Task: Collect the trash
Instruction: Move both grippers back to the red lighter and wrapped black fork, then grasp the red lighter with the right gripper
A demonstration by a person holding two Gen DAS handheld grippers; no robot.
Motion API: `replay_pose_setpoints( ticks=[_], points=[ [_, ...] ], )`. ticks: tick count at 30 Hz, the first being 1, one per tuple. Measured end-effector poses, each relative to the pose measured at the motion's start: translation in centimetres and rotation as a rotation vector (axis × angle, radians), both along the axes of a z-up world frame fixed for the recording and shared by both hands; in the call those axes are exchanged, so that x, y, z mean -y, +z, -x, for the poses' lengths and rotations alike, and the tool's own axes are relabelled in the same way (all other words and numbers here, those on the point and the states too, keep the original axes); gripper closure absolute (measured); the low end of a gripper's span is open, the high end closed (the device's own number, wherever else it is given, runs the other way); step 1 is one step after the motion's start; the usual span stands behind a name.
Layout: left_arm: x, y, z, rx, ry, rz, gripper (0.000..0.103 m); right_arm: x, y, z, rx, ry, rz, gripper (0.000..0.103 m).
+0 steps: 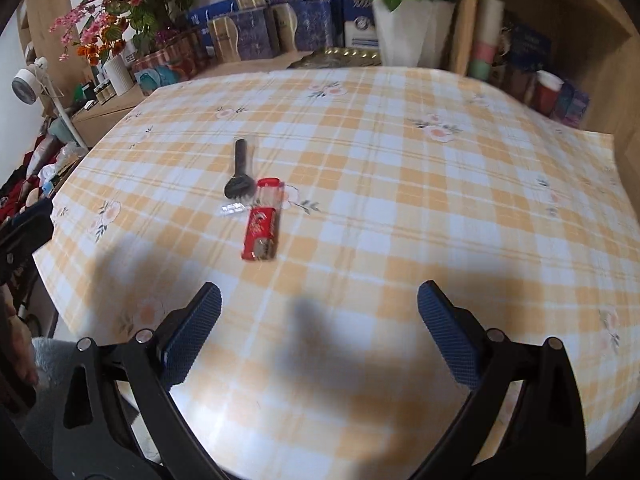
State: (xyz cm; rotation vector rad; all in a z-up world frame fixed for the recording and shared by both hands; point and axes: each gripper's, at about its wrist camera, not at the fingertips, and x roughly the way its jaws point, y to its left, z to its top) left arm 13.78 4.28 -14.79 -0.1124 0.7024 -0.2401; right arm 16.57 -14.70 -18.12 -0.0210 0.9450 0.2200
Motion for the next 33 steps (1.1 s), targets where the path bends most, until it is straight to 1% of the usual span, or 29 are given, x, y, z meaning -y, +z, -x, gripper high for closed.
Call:
replay_pose_setpoints(
  ticks=[2, 4, 7, 8, 10, 11, 15, 16, 20, 22, 23, 27, 30, 33],
  points=[
    [0.0, -0.3, -0.8, -0.015, 0.01, 0.004, 0.006, -0.9, -0.3, -1.2, -0.003, 0.015, 0.003, 0.011],
    [0.1, -0.5, -1.7, -0.03, 0.017, 0.008, 0.006, -1.9, -0.9, -2.5, -0.022, 0.03, 0.015, 0.023],
    [0.2, -0.8, -2.7, -0.046, 0.026, 0.012, 0.006, -3.0, -1.8, -4.3, -0.045, 0.035, 0.037, 0.031],
    [0.1, -0.9, -3.0, -0.052, 0.029, 0.014, 0.006, -3.3, -2.2, -5.0, -0.059, 0.037, 0.03, 0.032],
    [0.2, -1.1, -3.6, -0.061, 0.035, 0.019, 0.006, -3.7, -2.8, -5.9, -0.074, 0.04, 0.026, 0.039],
    [0.2, -1.2, -3.8, -0.066, 0.037, 0.021, 0.006, -3.9, -3.1, -6.1, -0.078, 0.042, 0.03, 0.04],
    [0.2, -1.9, -4.8, -0.092, 0.045, 0.03, 0.006, -5.0, -3.5, -6.5, -0.04, 0.073, 0.087, 0.043],
    [0.3, -2.1, -5.0, -0.1, 0.047, 0.034, 0.006, -5.2, -3.5, -6.5, -0.031, 0.086, 0.089, 0.049],
    [0.5, -2.6, -5.7, -0.122, 0.052, 0.048, 0.006, -5.4, -3.4, -6.0, -0.002, 0.122, 0.075, 0.06],
    [0.7, -2.8, -5.9, -0.128, 0.055, 0.051, 0.006, -5.4, -3.4, -5.9, 0.002, 0.127, 0.067, 0.075],
    [0.8, -2.9, -6.0, -0.132, 0.055, 0.052, 0.006, -5.3, -3.4, -5.8, 0.005, 0.126, 0.059, 0.076],
    [1.2, -3.2, -6.4, -0.142, 0.052, 0.051, 0.006, -4.3, -3.2, -5.6, 0.003, 0.109, -0.004, 0.077],
    [1.6, -3.4, -6.7, -0.151, 0.046, 0.049, 0.006, -2.7, -2.5, -5.1, 0.051, 0.057, -0.074, 0.077],
    [2.2, -3.7, -7.3, -0.164, 0.034, 0.045, 0.007, -0.4, -2.0, -4.6, 0.094, -0.035, -0.153, 0.077]
  ],
)
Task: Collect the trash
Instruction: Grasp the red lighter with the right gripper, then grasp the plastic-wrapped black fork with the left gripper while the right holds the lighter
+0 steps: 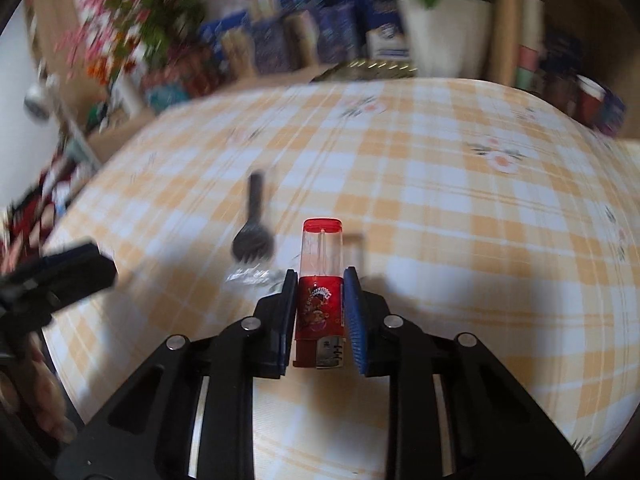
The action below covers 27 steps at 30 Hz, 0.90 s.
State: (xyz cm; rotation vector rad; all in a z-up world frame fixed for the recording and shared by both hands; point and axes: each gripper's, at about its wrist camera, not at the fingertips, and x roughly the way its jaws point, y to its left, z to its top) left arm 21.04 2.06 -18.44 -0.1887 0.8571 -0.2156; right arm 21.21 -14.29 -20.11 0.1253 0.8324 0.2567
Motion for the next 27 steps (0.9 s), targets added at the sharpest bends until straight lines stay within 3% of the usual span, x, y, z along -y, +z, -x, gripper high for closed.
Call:
replay_pose_setpoints(
  ticks=[5, 9, 12, 15, 25, 27],
  points=[
    [1.3, -0.6, -1.9, -0.049, 0.02, 0.011, 0.022, 3.4, 0.0, 0.3, 0.006, -0.161, -0.106, 0.077],
    [2.4, -1.5, -4.5, -0.083, 0.052, 0.041, 0.037, 4.2, 0.0, 0.4, 0.016, -0.195, -0.124, 0.077],
    [3.4, -2.4, -6.4, -0.108, 0.063, 0.024, 0.039, 4.4, 0.0, 0.7, 0.027, -0.209, -0.124, 0.077],
    [4.5, -2.6, -7.6, -0.111, 0.072, -0.01, 0.039, 4.5, 0.0, 0.8, 0.037, -0.216, -0.13, 0.077],
    [8.4, -3.7, -9.6, -0.098, 0.069, -0.232, 0.04, 4.9, 0.1, 1.2, 0.047, -0.214, -0.146, 0.077],
    [8.8, -3.8, -9.5, -0.079, 0.059, -0.279, 0.052, 5.0, 0.1, 1.2, 0.047, -0.212, -0.15, 0.077]
  ],
)
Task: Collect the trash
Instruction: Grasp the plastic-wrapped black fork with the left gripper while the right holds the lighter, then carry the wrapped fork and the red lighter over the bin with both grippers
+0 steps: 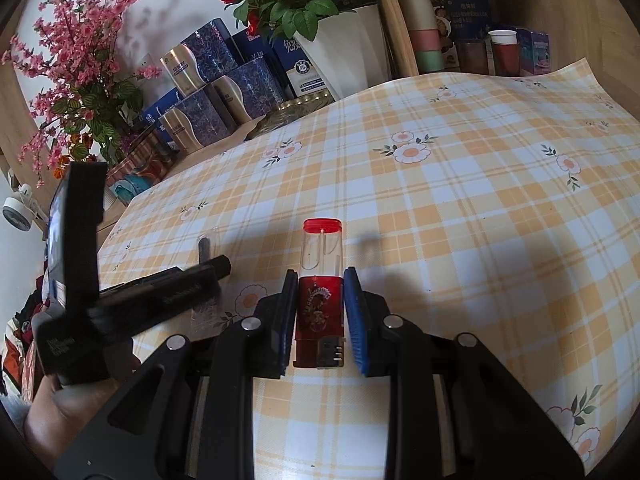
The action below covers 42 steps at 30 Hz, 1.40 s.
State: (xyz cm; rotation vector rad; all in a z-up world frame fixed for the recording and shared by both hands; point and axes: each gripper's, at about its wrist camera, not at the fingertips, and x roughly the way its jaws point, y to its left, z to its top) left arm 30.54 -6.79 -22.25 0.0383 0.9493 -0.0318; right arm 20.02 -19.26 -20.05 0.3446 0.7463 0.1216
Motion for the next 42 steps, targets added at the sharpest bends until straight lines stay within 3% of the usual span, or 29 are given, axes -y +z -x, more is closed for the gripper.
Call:
replay_pose_setpoints(
  ticks=[1, 3, 6, 12, 17, 21, 27, 33, 42],
  points=[
    [-0.1, 0.0, 0.1, 0.006, -0.007, 0.003, 0.057, 0.0, 0.0, 0.0, 0.0, 0.0, -0.001, 0.077],
    [-0.2, 0.1, 0.2, 0.008, -0.018, 0.007, 0.083, 0.1, 0.0, 0.0, 0.0, -0.001, -0.003, 0.077],
    [-0.8, 0.5, 0.9, -0.005, -0.055, 0.071, 0.092, 0.1, 0.0, 0.0, 0.001, -0.004, -0.003, 0.077],
    [-2.2, 2.2, 4.0, 0.019, -0.119, 0.159, 0.093, -0.1, 0.2, 0.3, 0.005, -0.004, 0.017, 0.077],
    [-4.0, 4.5, 6.7, 0.032, -0.151, 0.235, 0.093, -1.5, 1.1, 0.8, 0.008, 0.023, 0.094, 0.077],
    [-4.8, 7.0, 9.6, 0.057, -0.207, 0.243, 0.093, -2.1, 3.4, 2.9, 0.053, 0.066, 0.129, 0.077],
    [-5.9, 9.5, 15.1, 0.078, -0.278, 0.265, 0.093, -1.6, 6.8, 7.5, 0.106, 0.086, 0.089, 0.077],
    [-5.6, 9.0, 21.7, 0.069, -0.37, 0.248, 0.093, -1.3, 8.3, 13.3, 0.122, 0.115, 0.101, 0.077],
    [-4.8, 4.5, 30.5, 0.004, -0.501, 0.271, 0.093, -1.6, 6.3, 21.2, 0.094, 0.135, 0.12, 0.077]
  ],
)
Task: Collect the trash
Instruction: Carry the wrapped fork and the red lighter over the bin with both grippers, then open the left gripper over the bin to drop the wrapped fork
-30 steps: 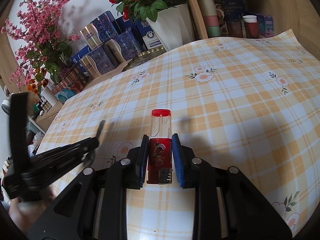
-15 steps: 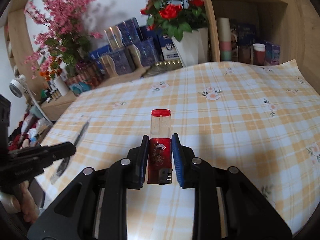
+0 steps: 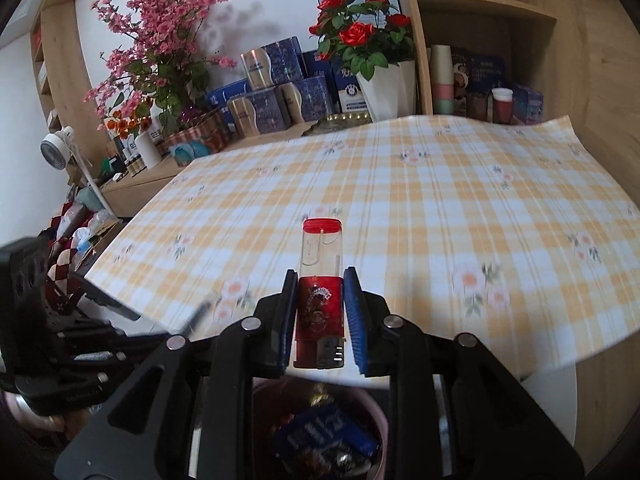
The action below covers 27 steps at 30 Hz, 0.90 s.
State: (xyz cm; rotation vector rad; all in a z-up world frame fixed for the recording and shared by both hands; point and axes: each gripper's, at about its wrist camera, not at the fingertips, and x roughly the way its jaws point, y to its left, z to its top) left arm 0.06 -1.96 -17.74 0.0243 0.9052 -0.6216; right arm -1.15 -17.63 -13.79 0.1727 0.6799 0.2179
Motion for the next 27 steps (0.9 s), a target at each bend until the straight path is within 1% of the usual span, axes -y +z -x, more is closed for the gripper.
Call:
replay_pose_setpoints(
  ticks=[1, 3, 6, 10, 14, 16, 19, 21, 23, 25, 27],
  points=[
    [0.4, -0.8, 0.9, 0.002, -0.024, -0.03, 0.093, -0.1, -0.4, 0.7, -0.005, -0.001, -0.004, 0.077],
    [1.1, -2.0, 2.3, 0.0, -0.064, -0.065, 0.093, -0.2, -1.1, 1.5, -0.016, -0.004, -0.007, 0.077],
    [1.5, -3.6, 3.0, -0.015, -0.073, -0.083, 0.093, -0.5, -2.5, 2.8, -0.049, -0.006, -0.007, 0.077],
    [1.9, -6.3, 3.0, -0.067, -0.052, -0.064, 0.093, -1.0, -4.3, 3.5, -0.086, 0.012, 0.018, 0.077],
    [1.7, -8.5, 2.4, -0.138, -0.033, -0.073, 0.093, -1.5, -5.2, 3.8, -0.102, 0.028, 0.041, 0.077],
    [1.3, -9.5, 1.7, -0.177, -0.005, -0.083, 0.093, -1.9, -5.4, 3.9, -0.103, 0.037, 0.053, 0.077],
    [0.3, -11.0, 0.6, -0.235, 0.048, -0.073, 0.093, -2.5, -6.0, 3.7, -0.114, 0.052, 0.076, 0.077],
    [0.0, -11.3, 0.4, -0.252, 0.067, -0.067, 0.093, -3.0, -6.3, 3.6, -0.121, 0.067, 0.096, 0.077],
    [-0.1, -11.2, 0.4, -0.25, 0.073, -0.059, 0.093, -3.6, -6.6, 3.5, -0.122, 0.09, 0.116, 0.077],
    [-0.1, -11.0, 0.5, -0.236, 0.079, -0.057, 0.087, -4.4, -6.8, 3.5, -0.123, 0.117, 0.139, 0.077],
    [-0.3, -10.6, 0.6, -0.22, 0.094, -0.048, 0.066, -4.9, -7.1, 3.5, -0.128, 0.136, 0.156, 0.077]
  ],
)
